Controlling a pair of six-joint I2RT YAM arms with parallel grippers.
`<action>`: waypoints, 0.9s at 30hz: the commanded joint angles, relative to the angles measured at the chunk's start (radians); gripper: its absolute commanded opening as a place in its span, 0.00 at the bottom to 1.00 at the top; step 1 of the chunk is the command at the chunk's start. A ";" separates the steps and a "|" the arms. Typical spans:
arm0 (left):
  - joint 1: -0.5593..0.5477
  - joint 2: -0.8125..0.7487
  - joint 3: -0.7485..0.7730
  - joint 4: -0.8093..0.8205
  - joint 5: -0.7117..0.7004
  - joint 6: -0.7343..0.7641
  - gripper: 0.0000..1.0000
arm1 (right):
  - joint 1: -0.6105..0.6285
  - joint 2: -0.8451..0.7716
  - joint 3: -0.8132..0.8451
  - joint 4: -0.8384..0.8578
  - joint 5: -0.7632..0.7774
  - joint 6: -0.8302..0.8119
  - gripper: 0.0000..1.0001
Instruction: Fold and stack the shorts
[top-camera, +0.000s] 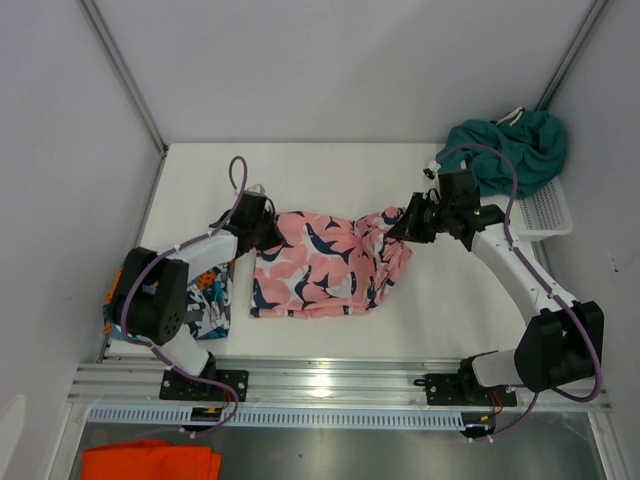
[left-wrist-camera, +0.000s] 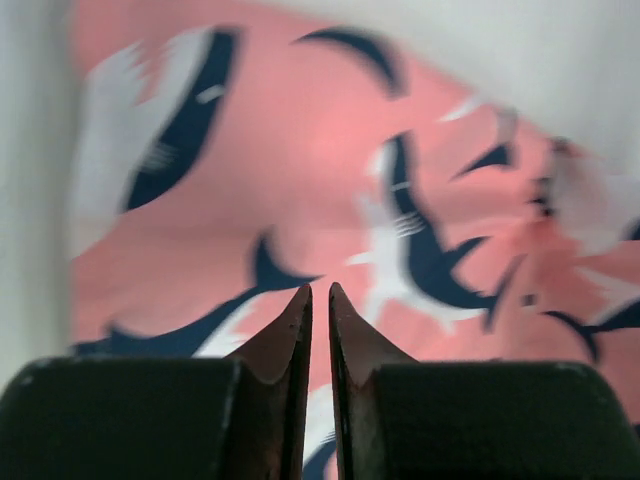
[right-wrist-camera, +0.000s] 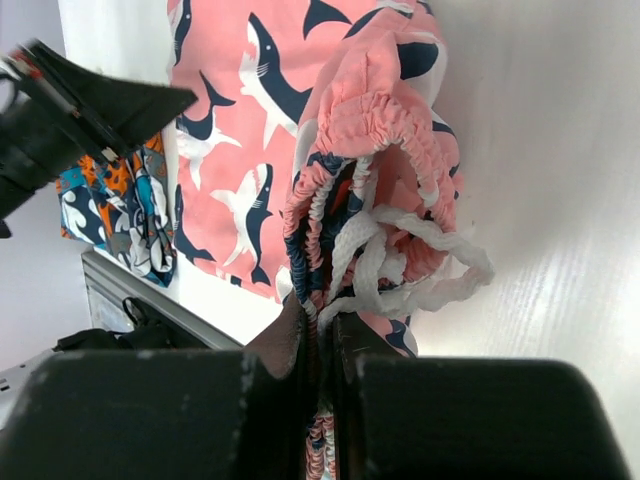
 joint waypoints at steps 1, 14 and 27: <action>0.060 -0.059 -0.094 -0.010 0.045 0.038 0.13 | -0.034 0.005 0.071 -0.030 -0.025 -0.066 0.00; 0.112 -0.107 -0.180 -0.035 -0.020 0.078 0.29 | -0.105 0.009 0.091 -0.075 -0.080 -0.133 0.00; 0.112 0.022 -0.166 0.031 0.017 0.075 0.30 | -0.097 0.022 0.131 -0.095 -0.080 -0.138 0.00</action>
